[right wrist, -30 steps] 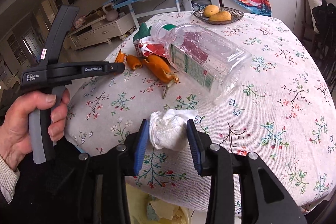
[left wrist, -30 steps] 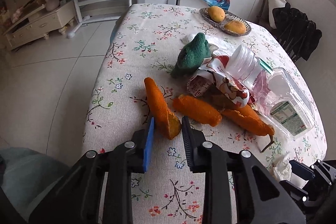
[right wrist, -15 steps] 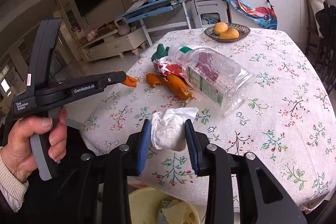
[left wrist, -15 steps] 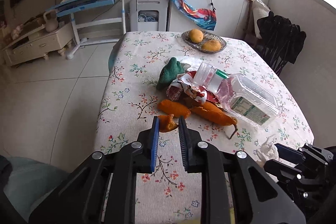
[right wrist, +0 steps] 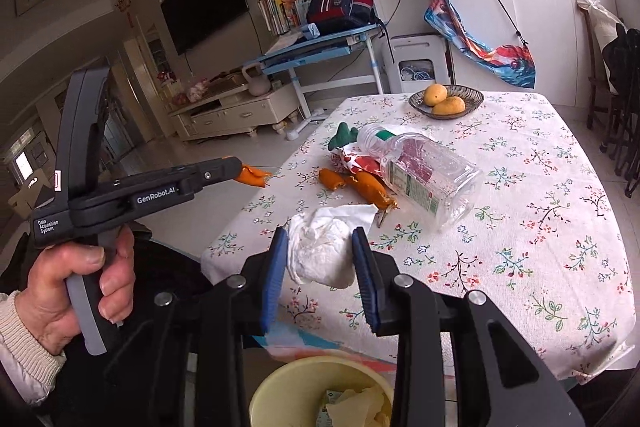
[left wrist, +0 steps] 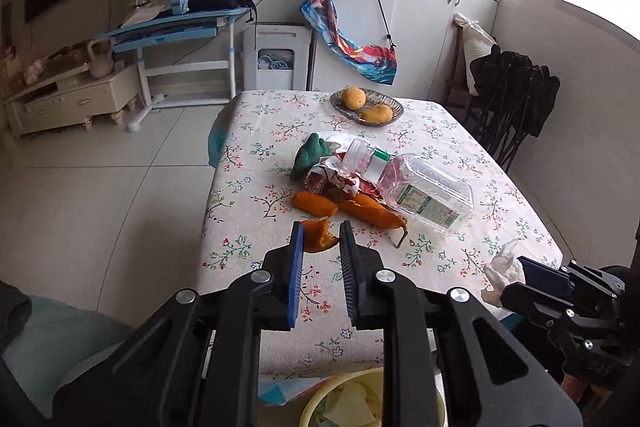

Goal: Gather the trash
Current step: 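Grasp an orange peel with the left gripper while the right gripper lifts the tissue, then carry the tissue to the yellow basin and open the right gripper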

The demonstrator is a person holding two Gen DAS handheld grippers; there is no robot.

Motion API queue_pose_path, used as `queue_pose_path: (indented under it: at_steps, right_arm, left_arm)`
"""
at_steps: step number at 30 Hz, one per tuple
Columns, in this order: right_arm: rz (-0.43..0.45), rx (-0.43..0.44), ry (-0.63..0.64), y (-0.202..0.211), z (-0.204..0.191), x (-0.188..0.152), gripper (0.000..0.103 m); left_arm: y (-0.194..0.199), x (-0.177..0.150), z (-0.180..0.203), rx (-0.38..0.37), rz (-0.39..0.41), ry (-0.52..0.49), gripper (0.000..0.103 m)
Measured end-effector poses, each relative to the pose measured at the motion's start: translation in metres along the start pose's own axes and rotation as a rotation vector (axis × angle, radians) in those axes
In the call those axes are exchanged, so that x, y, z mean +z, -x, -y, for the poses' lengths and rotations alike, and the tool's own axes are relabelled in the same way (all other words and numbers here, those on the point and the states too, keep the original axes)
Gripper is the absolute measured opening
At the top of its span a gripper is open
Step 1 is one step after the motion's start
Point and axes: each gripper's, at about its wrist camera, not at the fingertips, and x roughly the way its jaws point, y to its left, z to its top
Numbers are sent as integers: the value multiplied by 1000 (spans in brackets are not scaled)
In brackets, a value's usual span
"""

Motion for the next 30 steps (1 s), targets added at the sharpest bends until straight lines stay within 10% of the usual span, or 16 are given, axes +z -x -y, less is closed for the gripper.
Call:
queue_pose_path:
  at_steps: [30]
  right_arm:
    - [-88, 78, 36, 32, -42, -46, 40]
  left_arm:
    - [93, -12, 27, -4, 129, -65, 17]
